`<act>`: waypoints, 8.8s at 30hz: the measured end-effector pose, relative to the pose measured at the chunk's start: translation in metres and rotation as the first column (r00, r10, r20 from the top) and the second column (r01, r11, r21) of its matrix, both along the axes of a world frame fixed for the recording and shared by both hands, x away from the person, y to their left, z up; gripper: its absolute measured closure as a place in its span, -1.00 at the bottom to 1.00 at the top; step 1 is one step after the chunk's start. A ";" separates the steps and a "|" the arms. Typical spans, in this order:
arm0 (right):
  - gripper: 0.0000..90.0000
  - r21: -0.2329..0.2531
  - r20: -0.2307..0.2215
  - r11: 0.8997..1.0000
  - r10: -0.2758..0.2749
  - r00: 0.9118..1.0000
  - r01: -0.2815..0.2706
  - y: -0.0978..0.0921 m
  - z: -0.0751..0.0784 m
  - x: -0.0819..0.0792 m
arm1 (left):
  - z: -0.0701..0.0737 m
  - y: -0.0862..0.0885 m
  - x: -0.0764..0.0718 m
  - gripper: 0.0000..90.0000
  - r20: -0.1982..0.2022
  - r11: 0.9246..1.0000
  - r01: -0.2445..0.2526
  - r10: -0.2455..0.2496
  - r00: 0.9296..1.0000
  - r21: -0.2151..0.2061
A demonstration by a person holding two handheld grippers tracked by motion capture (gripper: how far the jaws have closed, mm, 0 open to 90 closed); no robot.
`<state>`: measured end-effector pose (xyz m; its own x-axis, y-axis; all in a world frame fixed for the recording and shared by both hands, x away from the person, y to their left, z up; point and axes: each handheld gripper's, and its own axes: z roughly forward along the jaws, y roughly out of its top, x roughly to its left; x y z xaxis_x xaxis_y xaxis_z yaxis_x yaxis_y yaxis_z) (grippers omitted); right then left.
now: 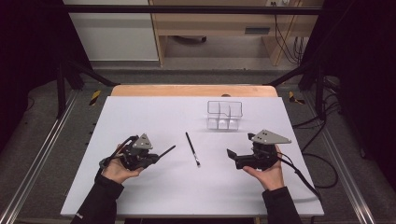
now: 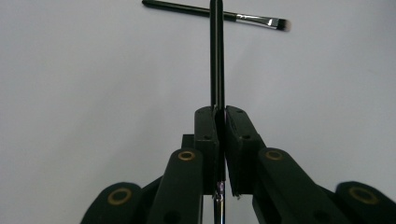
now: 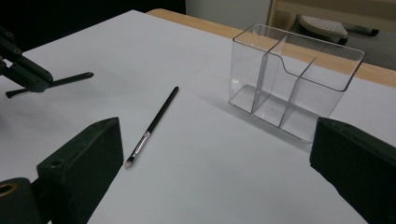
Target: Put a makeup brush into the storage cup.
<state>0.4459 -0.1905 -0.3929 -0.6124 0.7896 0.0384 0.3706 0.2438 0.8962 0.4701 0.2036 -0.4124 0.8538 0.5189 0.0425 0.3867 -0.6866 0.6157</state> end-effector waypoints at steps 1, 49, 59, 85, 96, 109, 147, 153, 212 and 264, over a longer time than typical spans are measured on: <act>-0.92 -0.002 -0.003 1.000 0.003 1.000 -0.003 0.001 0.000 0.000 | 0.000 -0.001 -0.001 0.85 0.000 1.000 0.004 -0.004 1.000 -0.001; -0.86 -0.412 -0.017 0.869 0.292 0.956 -0.273 0.075 0.027 -0.010 | 0.016 -0.051 0.003 0.85 -0.092 0.977 0.211 -0.210 0.973 0.003; -0.83 -0.482 -0.025 0.814 0.356 0.934 -0.323 0.091 0.026 -0.011 | 0.022 -0.058 0.006 0.85 -0.114 0.973 0.231 -0.230 0.967 -0.005; -0.70 -0.610 -0.034 0.683 0.484 0.875 -0.401 0.112 0.018 -0.021 | 0.032 -0.076 0.007 0.85 -0.160 0.958 0.285 -0.277 0.947 0.030; -0.55 -0.659 -0.053 0.622 0.521 0.852 -0.422 0.121 0.011 -0.023 | 0.035 -0.084 0.005 0.85 -0.174 0.953 0.301 -0.291 0.941 0.031; -0.23 -0.719 -0.059 0.551 0.559 0.827 -0.424 0.131 0.005 -0.025 | 0.036 -0.090 0.004 0.85 -0.193 0.950 0.309 -0.295 0.936 0.049; 0.77 -0.812 -0.061 0.392 0.679 0.731 -0.432 0.143 -0.010 -0.028 | 0.036 -0.097 0.000 0.85 -0.221 0.943 0.328 -0.308 0.925 0.056; 0.82 -0.811 -0.070 0.385 0.683 0.727 -0.440 0.143 -0.010 -0.028 | 0.037 -0.095 0.000 0.85 -0.218 0.944 0.328 -0.311 0.925 0.044; 0.87 -0.532 -0.012 0.732 0.496 0.868 -0.425 0.089 -0.020 -0.014 | 0.016 -0.015 -0.011 -0.69 0.062 0.961 -0.057 0.077 0.995 -0.271; 0.87 -0.162 0.013 0.939 0.309 0.951 -0.303 0.081 -0.032 -0.014 | 0.002 -0.032 -0.030 -0.67 0.052 0.804 -0.167 0.238 0.970 -0.571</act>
<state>0.4317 -0.1090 -0.4253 -0.8240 0.5580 -0.0981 0.2228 0.4784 0.8494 0.4401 0.1711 -0.4100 0.7338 0.6437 -0.2173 0.3806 -0.1244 0.9164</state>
